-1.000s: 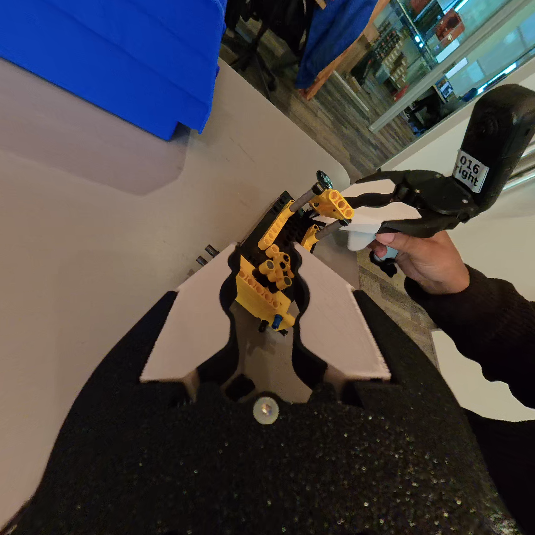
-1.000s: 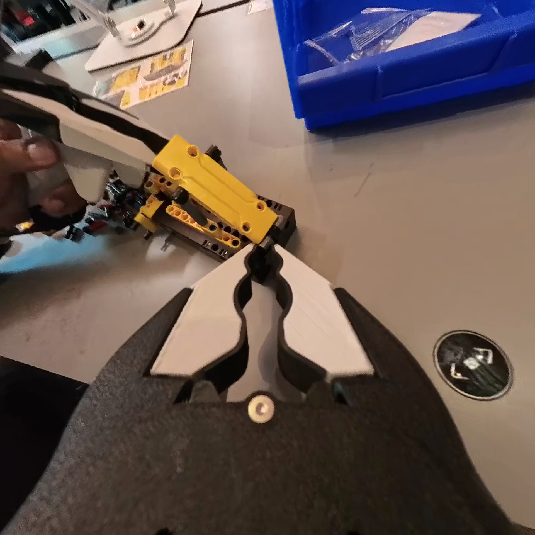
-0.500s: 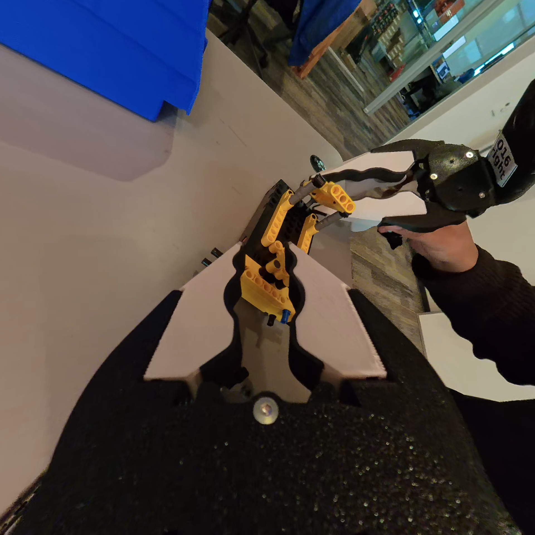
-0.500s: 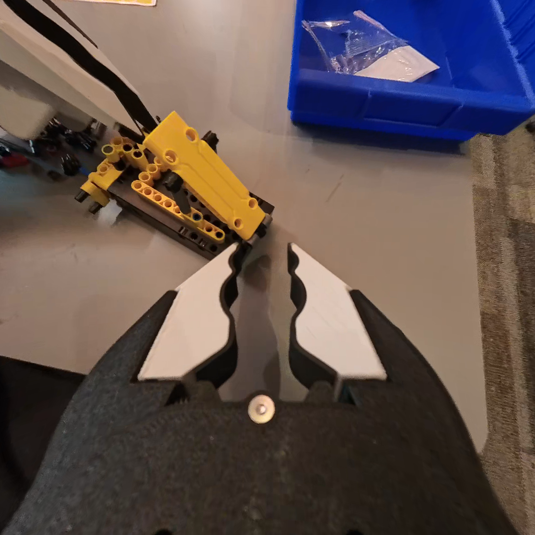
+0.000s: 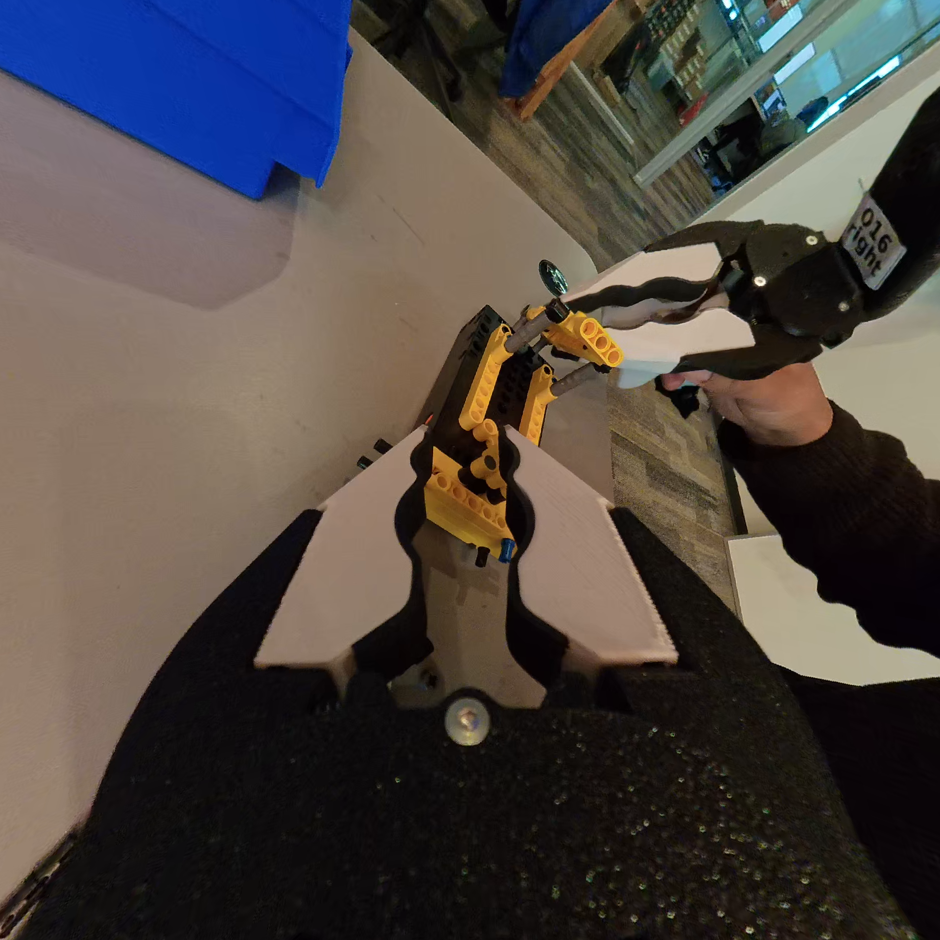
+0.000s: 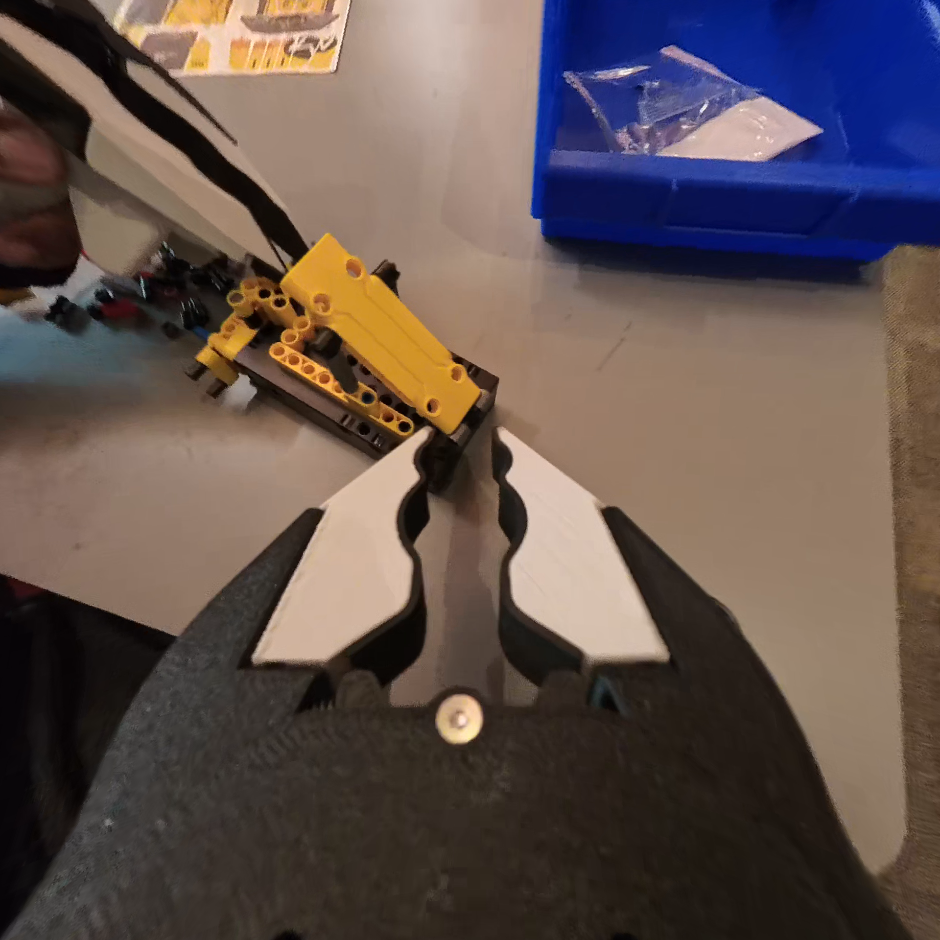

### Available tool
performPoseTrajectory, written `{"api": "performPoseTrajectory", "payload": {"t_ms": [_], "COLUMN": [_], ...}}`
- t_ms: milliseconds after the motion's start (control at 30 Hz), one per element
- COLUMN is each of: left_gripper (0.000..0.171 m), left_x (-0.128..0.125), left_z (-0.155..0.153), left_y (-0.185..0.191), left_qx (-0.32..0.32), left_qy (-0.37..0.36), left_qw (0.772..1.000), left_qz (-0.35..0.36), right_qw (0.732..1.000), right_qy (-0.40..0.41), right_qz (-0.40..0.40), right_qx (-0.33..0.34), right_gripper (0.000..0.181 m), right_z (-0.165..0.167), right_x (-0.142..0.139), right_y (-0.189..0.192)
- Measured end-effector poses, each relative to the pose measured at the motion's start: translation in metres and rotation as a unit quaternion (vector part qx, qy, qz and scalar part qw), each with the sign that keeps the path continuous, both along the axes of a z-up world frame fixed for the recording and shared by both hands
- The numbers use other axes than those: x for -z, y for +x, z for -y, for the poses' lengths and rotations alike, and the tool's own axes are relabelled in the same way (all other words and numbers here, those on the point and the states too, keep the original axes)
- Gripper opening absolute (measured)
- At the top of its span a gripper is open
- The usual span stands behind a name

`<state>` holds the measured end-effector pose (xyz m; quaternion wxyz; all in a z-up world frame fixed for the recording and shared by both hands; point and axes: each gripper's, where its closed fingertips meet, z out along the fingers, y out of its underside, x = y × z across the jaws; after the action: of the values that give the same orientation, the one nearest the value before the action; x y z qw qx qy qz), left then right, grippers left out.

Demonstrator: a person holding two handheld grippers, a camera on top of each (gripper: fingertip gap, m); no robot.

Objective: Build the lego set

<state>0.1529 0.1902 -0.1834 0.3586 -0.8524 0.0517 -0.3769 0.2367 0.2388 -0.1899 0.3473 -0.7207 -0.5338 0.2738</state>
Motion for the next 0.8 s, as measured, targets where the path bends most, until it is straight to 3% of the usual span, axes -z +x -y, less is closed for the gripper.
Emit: {"api": "performPoseTrajectory", "payload": {"t_ms": [133,333,667,800], "left_gripper": [0.023,0.017,0.017,0.018], "left_x": [0.001,0.003,0.006,0.009], "left_z": [0.0,-0.001,0.003,0.017], "left_y": [0.0,-0.001,0.006,0.02], "left_qx": [-0.001,-0.002,0.013,0.058], "left_qy": [-0.001,-0.002,-0.012,-0.053], "left_qw": [1.0,1.0,1.0,0.997], "left_qz": [-0.004,-0.007,-0.006,0.021], "right_qw": [0.996,0.975,0.919,0.876], "right_qy": [0.061,0.165,0.297,0.367], "right_qz": [0.054,0.134,0.226,0.26], "right_qx": [-0.034,-0.061,-0.123,-0.176], "right_gripper": [0.01,0.009,0.009,0.008], "right_z": [0.0,-0.004,-0.004,0.0], "right_x": [0.003,0.004,0.005,0.005], "right_y": [-0.001,-0.001,-0.003,-0.004]}}
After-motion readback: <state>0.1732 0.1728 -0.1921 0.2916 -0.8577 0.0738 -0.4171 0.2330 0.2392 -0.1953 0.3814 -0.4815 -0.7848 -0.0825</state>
